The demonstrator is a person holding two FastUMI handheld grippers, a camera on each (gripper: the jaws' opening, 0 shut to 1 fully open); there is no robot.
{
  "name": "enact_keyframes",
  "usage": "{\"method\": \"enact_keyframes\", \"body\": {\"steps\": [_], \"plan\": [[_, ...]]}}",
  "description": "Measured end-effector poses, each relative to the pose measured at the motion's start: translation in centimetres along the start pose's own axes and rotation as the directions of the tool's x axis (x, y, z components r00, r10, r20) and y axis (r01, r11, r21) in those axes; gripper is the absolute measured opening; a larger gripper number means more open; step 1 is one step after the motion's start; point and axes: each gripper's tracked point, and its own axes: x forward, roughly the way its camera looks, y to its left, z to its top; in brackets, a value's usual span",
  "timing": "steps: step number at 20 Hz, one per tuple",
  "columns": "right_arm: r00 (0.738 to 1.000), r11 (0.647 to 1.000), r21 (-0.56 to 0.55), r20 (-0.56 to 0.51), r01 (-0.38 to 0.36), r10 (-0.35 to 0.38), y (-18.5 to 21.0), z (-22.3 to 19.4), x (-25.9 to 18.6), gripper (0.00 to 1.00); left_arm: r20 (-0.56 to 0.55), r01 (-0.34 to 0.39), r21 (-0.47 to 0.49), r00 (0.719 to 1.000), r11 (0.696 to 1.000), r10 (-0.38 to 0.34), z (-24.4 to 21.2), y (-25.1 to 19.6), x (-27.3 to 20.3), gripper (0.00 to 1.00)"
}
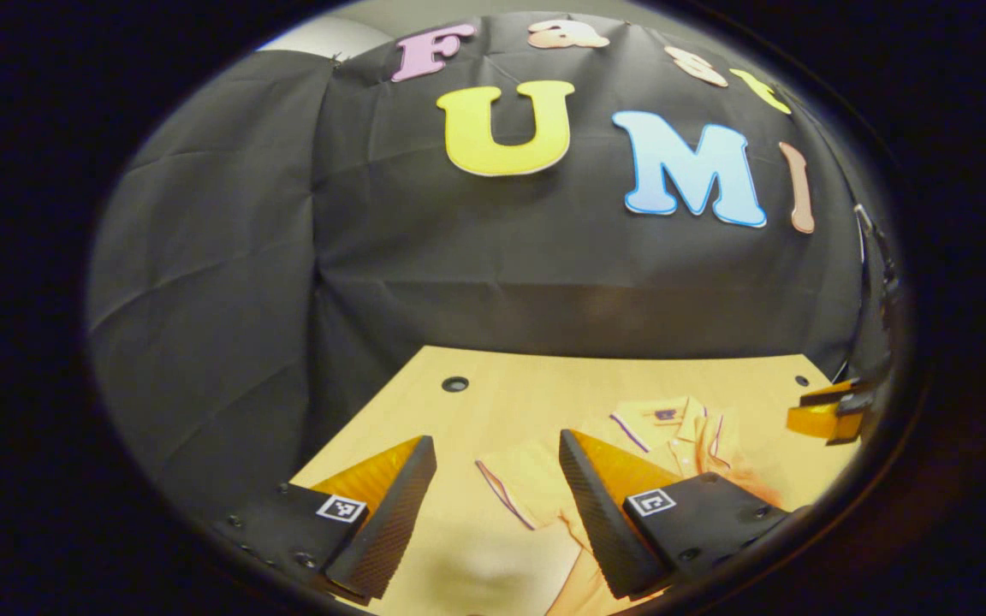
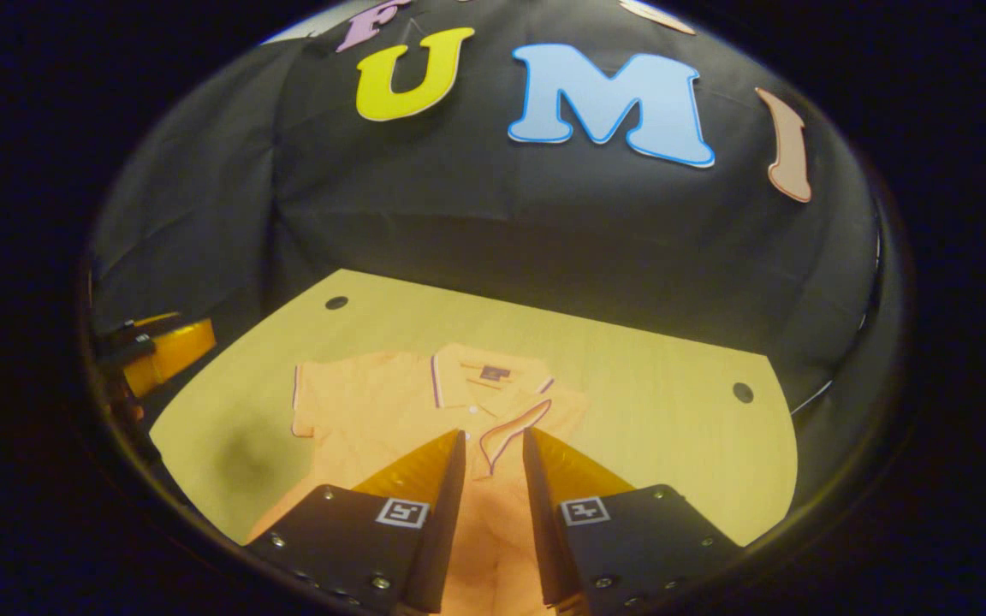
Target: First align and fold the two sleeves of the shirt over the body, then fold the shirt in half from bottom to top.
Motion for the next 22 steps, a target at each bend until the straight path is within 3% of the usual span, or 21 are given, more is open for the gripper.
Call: {"method": "enact_keyframes", "body": {"steps": [1,2,4,7,10,11,13,16,21,22], "plan": [[1.0,1.0,0.017,0.014,0.008,-0.008,-0.1,0.4,-0.8,0.42,-0.02,0.008,0.002,1.0,1.0,-0.007,-1.0,-0.2,1.1,0.92],[1.0,0.999,0.035,0.025,0.017,-0.018,-0.3,0.9,-1.6,0.42,-0.04,0.013,0.004,0.999,1.0,-0.013,-2.0,-0.4,2.3,0.98],[0.998,0.997,0.072,0.049,0.035,-0.039,-0.7,1.6,-3.1,0.42,-0.083,0.024,-0.001,0.996,1.0,-0.024,-3.9,-0.5,3.9,0.95],[0.994,0.991,0.109,0.07,0.076,-0.084,-1.8,2.3,-5.3,0.41,-0.154,0.041,-0.016,0.987,0.999,-0.043,-6.8,-1.3,6.6,0.98],[0.989,0.983,0.146,0.074,0.115,-0.127,-2.9,2.2,-7.5,0.41,-0.238,0.041,0.013,0.971,0.999,-0.036,-10.5,-1.5,8.8,0.94],[0.987,0.979,0.153,0.072,0.133,-0.145,-3.5,2.0,-8.1,0.41,-0.262,0.041,0.015,0.964,0.999,-0.036,-11.6,-1.5,9.5,0.99],[0.981,0.973,0.157,0.065,0.168,-0.18,-4.5,1.6,-9.3,0.41,-0.305,0.033,0.007,0.952,0.999,-0.029,-13.5,-1.4,10.4,0.94],[0.973,0.962,0.168,0.047,0.216,-0.227,-6.1,0.9,-10.9,0.41,-0.342,0.007,-0.01,0.939,1.0,-0.01,-15.5,-1.2,11.2,0.99],[0.961,0.945,0.182,0.014,0.271,-0.278,-7.9,-0.5,-12.3,0.41,-0.364,-0.015,-0.024,0.931,1.0,0.005,-17.0,-0.8,11.4,0.95],[0.959,0.944,0.182,0.009,0.276,-0.283,-8.1,-0.7,-12.4,0.41,-0.366,-0.02,-0.021,0.93,1.0,0.011,-17.3,-0.9,11.3,0.99]]}}
